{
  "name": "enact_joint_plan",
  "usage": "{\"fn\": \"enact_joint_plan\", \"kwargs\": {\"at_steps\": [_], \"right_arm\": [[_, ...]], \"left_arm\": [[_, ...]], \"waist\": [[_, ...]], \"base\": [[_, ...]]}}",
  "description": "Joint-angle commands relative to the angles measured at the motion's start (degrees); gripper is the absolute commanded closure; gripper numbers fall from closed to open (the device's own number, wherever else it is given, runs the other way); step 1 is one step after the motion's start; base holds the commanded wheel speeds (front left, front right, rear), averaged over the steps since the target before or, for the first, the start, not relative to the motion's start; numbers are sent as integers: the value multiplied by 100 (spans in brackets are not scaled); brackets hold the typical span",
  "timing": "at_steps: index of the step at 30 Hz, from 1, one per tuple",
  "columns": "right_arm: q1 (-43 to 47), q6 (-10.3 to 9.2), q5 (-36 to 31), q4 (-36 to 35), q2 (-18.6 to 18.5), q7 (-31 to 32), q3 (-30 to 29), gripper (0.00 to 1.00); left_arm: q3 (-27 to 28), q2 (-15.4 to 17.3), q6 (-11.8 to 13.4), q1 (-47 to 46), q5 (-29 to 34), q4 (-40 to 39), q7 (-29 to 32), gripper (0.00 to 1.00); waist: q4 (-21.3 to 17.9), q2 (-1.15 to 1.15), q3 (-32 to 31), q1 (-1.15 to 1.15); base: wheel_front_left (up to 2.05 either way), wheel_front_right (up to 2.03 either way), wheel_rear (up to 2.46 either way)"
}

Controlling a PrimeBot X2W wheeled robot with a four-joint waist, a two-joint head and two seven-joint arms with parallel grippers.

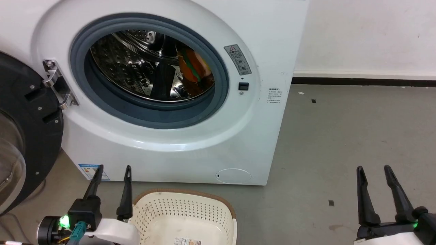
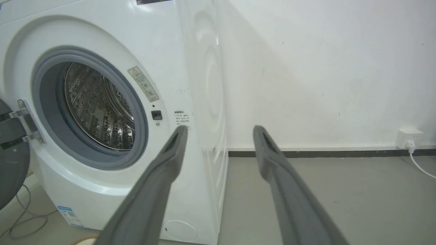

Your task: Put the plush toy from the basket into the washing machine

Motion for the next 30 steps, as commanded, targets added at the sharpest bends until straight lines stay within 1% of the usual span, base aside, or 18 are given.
{"fn": "enact_joint_plan", "kwargs": {"at_steps": [1,30], "right_arm": [[-3,0,-1,0,0,4,3,100],[-123,1,-180,79,-1,300,92,100]], "left_arm": [[1,-2,0,0,-1,-1,4,100],[-38,-78,40,30,45,-180,302,100]], "waist": [[-1,0,-1,1],[-54,0,-13,1]], "base": [[0,0,0],[0,0,0]]}}
